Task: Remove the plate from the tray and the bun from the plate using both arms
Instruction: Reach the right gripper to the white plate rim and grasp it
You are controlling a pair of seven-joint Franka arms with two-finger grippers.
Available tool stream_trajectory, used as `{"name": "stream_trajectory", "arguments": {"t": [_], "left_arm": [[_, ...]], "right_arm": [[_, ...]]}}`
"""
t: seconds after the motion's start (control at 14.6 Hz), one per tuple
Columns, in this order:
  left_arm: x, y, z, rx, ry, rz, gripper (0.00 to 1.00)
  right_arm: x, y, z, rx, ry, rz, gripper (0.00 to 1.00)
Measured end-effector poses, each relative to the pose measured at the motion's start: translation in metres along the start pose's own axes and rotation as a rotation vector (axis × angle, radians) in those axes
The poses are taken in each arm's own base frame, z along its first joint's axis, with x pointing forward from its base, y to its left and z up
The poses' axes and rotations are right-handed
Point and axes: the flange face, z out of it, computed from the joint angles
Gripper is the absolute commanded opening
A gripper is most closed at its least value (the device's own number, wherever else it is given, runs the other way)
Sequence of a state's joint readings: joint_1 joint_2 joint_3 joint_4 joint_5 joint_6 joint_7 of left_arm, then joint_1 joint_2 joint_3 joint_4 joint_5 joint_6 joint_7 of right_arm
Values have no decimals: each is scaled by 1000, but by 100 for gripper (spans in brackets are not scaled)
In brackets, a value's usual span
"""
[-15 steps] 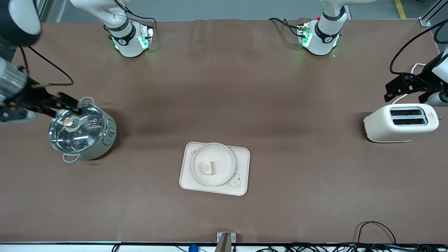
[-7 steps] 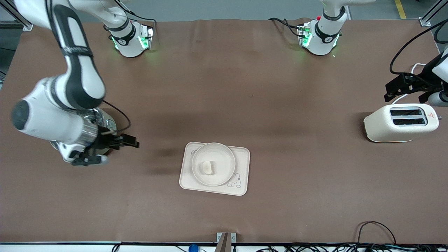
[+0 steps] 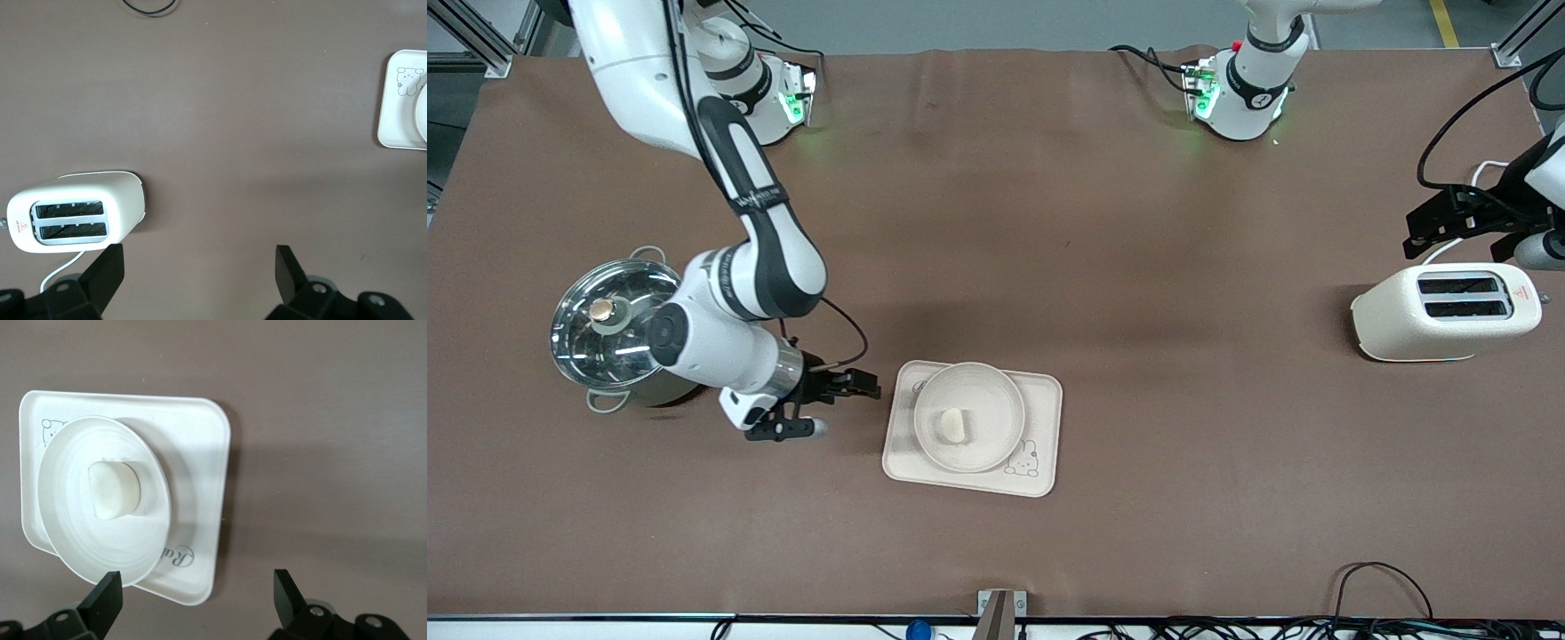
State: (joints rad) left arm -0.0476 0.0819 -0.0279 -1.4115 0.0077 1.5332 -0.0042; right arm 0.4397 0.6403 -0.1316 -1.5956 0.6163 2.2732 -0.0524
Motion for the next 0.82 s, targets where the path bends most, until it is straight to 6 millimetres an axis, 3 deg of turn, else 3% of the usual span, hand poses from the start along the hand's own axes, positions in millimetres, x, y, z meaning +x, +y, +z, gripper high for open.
{"name": "stream_trajectory", "arguments": {"t": [0.55,0.68,0.82], "left_arm": [[0,0,0,0,0,0,100],[0,0,0,0,0,0,100],[0,0,0,0,0,0,100]], "right_arm": [[1,-18,72,70,-19,55,99],[-2,-27,83,69,-2,49,92],[-3,-30,93,63,-2,42,78]]}}
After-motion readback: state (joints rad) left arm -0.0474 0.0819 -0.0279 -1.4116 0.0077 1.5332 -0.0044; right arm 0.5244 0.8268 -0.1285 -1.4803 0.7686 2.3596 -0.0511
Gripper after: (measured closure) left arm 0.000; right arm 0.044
